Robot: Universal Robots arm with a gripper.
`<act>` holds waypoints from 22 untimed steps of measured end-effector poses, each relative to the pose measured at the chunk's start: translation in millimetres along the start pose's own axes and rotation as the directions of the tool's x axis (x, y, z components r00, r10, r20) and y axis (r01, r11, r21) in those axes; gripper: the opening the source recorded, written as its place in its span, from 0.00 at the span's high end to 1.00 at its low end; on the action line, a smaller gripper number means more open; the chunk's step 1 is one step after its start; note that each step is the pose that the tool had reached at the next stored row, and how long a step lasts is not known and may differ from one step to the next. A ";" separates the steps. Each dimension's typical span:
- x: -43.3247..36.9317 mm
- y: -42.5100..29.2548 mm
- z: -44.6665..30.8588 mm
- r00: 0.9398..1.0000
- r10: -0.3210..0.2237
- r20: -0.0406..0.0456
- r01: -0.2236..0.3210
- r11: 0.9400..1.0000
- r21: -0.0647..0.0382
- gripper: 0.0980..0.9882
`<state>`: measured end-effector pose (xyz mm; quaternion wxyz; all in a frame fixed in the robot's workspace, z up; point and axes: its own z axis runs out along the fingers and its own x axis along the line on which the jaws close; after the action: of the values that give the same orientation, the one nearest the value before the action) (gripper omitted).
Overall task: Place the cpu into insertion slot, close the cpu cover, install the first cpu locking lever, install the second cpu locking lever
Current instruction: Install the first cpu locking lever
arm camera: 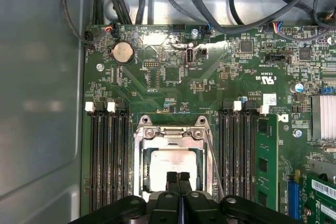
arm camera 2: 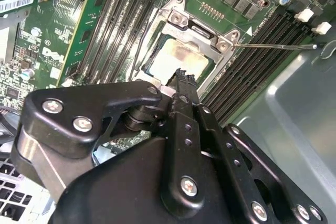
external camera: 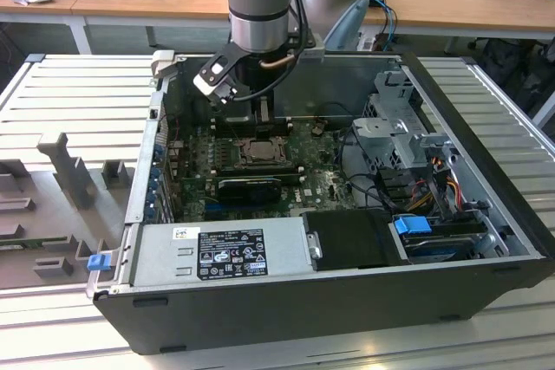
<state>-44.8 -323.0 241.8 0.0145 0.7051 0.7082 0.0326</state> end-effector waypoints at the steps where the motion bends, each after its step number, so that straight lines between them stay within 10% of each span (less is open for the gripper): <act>1: 0.1 0.1 -0.7 1.000 0.000 0.000 0.000 1.000 0.000 0.99; 17: 0.7 1.7 -24.9 1.000 -0.002 0.000 0.002 1.000 0.001 0.99; 22: 0.8 1.7 -24.5 0.995 -0.098 -0.007 0.098 0.995 0.003 0.99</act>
<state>-44.8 -322.8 266.3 0.0126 0.6695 0.7420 0.0331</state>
